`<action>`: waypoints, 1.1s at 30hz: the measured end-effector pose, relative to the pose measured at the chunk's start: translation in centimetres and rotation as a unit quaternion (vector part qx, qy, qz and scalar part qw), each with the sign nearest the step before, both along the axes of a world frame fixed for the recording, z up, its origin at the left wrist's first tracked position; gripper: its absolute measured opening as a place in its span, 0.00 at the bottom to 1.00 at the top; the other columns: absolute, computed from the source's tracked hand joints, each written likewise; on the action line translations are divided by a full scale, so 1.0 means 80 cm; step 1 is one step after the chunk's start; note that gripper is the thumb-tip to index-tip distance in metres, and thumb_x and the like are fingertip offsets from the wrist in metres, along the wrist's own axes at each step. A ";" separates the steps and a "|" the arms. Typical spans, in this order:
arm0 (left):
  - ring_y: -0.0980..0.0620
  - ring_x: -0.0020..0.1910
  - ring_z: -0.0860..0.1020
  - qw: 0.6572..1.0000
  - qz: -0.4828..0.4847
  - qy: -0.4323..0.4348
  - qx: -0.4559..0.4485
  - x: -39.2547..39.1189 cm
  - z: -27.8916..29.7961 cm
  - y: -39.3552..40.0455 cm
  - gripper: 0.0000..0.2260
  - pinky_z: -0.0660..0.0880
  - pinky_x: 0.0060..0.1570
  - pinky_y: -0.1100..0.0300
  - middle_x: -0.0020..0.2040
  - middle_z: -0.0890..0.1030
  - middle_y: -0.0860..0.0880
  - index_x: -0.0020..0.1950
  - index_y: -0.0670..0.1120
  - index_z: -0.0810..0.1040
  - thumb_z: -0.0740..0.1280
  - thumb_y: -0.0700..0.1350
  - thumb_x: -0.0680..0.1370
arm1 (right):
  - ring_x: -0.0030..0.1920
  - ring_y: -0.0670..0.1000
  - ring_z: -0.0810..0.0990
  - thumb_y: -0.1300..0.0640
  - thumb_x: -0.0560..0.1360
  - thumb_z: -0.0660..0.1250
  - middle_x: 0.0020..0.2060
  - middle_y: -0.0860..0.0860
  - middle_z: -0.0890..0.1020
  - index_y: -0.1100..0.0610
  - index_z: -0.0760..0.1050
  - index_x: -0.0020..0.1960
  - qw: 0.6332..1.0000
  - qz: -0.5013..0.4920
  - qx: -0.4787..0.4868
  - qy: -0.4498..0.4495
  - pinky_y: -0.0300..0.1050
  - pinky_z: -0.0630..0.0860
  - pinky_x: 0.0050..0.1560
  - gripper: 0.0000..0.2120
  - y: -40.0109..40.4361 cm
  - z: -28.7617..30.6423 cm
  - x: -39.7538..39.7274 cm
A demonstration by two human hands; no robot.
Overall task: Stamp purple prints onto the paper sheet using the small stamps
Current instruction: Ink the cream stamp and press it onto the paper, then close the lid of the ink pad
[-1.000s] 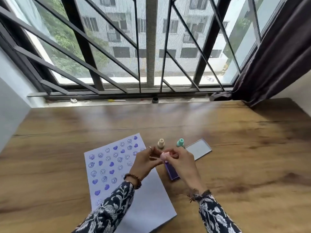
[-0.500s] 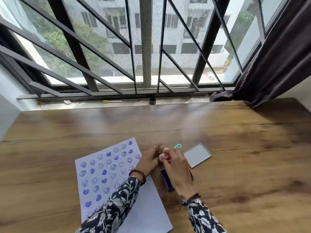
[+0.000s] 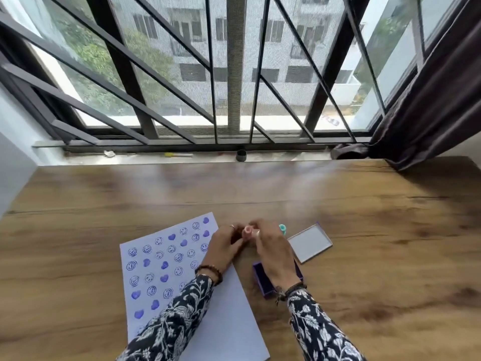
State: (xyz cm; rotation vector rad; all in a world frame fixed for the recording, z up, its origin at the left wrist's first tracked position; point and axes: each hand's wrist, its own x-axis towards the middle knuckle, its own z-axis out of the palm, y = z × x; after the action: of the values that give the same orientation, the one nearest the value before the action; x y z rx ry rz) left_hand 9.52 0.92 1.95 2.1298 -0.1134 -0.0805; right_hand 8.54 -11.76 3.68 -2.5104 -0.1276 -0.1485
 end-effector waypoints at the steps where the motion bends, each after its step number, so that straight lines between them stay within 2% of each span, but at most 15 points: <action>1: 0.49 0.44 0.78 1.000 0.002 -0.005 0.004 0.002 0.000 -0.001 0.06 0.69 0.42 0.64 0.42 0.83 0.45 0.47 0.46 0.78 0.65 0.48 0.76 | 0.49 0.53 0.77 0.64 0.77 0.58 0.48 0.53 0.80 0.53 0.73 0.55 1.000 0.006 -0.003 0.003 0.44 0.71 0.46 0.11 -0.002 0.000 0.001; 4: 0.49 0.46 0.77 1.000 0.008 0.000 0.006 0.005 0.001 -0.002 0.08 0.69 0.44 0.66 0.46 0.82 0.45 0.51 0.44 0.77 0.65 0.46 0.75 | 0.51 0.53 0.77 0.67 0.76 0.57 0.51 0.52 0.80 0.54 0.73 0.57 1.000 0.006 0.008 0.008 0.43 0.70 0.46 0.14 -0.005 0.003 0.002; 7: 0.54 0.52 0.72 1.000 0.021 0.012 0.005 0.001 0.004 0.002 0.16 0.64 0.49 0.71 0.52 0.75 0.50 0.61 0.44 0.72 0.67 0.43 0.74 | 0.49 0.50 0.77 0.62 0.78 0.59 0.49 0.50 0.80 0.53 0.74 0.54 0.998 -0.013 0.044 -0.031 0.36 0.67 0.43 0.09 -0.008 0.007 -0.010; 10: 0.52 0.56 0.71 0.996 0.042 -0.049 0.064 -0.019 0.003 0.020 0.15 0.61 0.52 0.70 0.57 0.77 0.48 0.60 0.46 0.73 0.65 0.40 0.74 | 0.46 0.49 0.76 0.58 0.78 0.62 0.44 0.50 0.80 0.54 0.76 0.51 0.996 -0.050 0.051 -0.059 0.35 0.67 0.42 0.05 -0.018 0.005 -0.033; 12: 0.49 0.58 0.72 0.992 0.055 -0.074 0.088 -0.041 0.002 0.028 0.14 0.62 0.54 0.68 0.57 0.78 0.46 0.60 0.46 0.74 0.66 0.40 0.74 | 0.48 0.50 0.76 0.59 0.77 0.63 0.45 0.50 0.80 0.55 0.77 0.50 0.993 -0.094 0.045 -0.058 0.38 0.69 0.44 0.05 -0.032 -0.001 -0.046; 15: 0.47 0.57 0.73 0.990 0.003 -0.086 0.111 -0.068 0.003 0.016 0.17 0.64 0.55 0.65 0.56 0.79 0.45 0.60 0.46 0.74 0.69 0.47 0.72 | 0.49 0.55 0.77 0.62 0.76 0.63 0.47 0.53 0.81 0.57 0.78 0.50 0.985 -0.157 0.056 -0.035 0.45 0.71 0.46 0.06 -0.064 -0.009 -0.049; 18: 0.48 0.58 0.72 0.986 -0.069 -0.081 0.129 -0.080 0.002 -0.009 0.26 0.65 0.57 0.61 0.58 0.77 0.46 0.61 0.47 0.72 0.71 0.57 0.67 | 0.48 0.60 0.78 0.65 0.74 0.63 0.48 0.57 0.81 0.59 0.78 0.50 0.969 -0.228 0.085 -0.031 0.46 0.71 0.46 0.07 -0.098 -0.011 -0.039; 21: 0.48 0.61 0.69 0.984 -0.093 -0.040 0.147 -0.085 -0.009 -0.025 0.38 0.61 0.57 0.63 0.62 0.73 0.46 0.67 0.48 0.64 0.72 0.62 0.63 | 0.52 0.62 0.77 0.64 0.74 0.63 0.53 0.61 0.77 0.63 0.75 0.54 0.952 -0.298 0.076 0.005 0.50 0.72 0.49 0.09 -0.126 -0.013 -0.028; 24: 0.47 0.64 0.65 0.978 -0.110 -0.013 0.178 -0.086 -0.021 -0.028 0.45 0.60 0.62 0.58 0.66 0.68 0.46 0.72 0.48 0.56 0.73 0.62 0.62 | 0.53 0.63 0.76 0.59 0.75 0.65 0.57 0.62 0.74 0.63 0.74 0.55 0.941 -0.323 0.053 0.085 0.54 0.73 0.54 0.11 -0.141 -0.017 -0.019; 26: 0.47 0.64 0.65 0.981 -0.105 -0.007 0.162 -0.085 -0.025 -0.026 0.45 0.60 0.63 0.59 0.66 0.68 0.46 0.72 0.48 0.56 0.74 0.59 0.62 | 0.52 0.62 0.77 0.58 0.75 0.65 0.56 0.61 0.75 0.63 0.75 0.53 0.937 -0.330 0.055 0.105 0.54 0.73 0.54 0.10 -0.145 -0.017 -0.015; 30: 0.46 0.62 0.66 0.986 -0.101 -0.008 0.134 -0.084 -0.027 -0.021 0.37 0.58 0.56 0.66 0.63 0.70 0.45 0.67 0.45 0.64 0.75 0.54 0.64 | 0.55 0.61 0.76 0.62 0.74 0.65 0.55 0.61 0.78 0.63 0.80 0.49 0.928 -0.350 0.081 0.096 0.49 0.72 0.54 0.08 -0.153 -0.015 -0.013; 33: 0.46 0.62 0.66 0.987 -0.096 -0.011 0.131 -0.083 -0.028 -0.021 0.34 0.58 0.57 0.65 0.63 0.70 0.44 0.66 0.44 0.66 0.75 0.52 0.65 | 0.53 0.60 0.78 0.62 0.74 0.64 0.51 0.62 0.82 0.64 0.80 0.49 0.937 -0.328 0.095 0.075 0.49 0.73 0.52 0.08 -0.152 -0.010 -0.022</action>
State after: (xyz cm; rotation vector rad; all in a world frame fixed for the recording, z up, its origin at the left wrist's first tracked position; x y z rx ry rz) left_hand 2.85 -0.75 -0.28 2.3781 -0.3375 -0.1943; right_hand 6.74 -23.95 2.88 -2.2649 0.7564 -0.2238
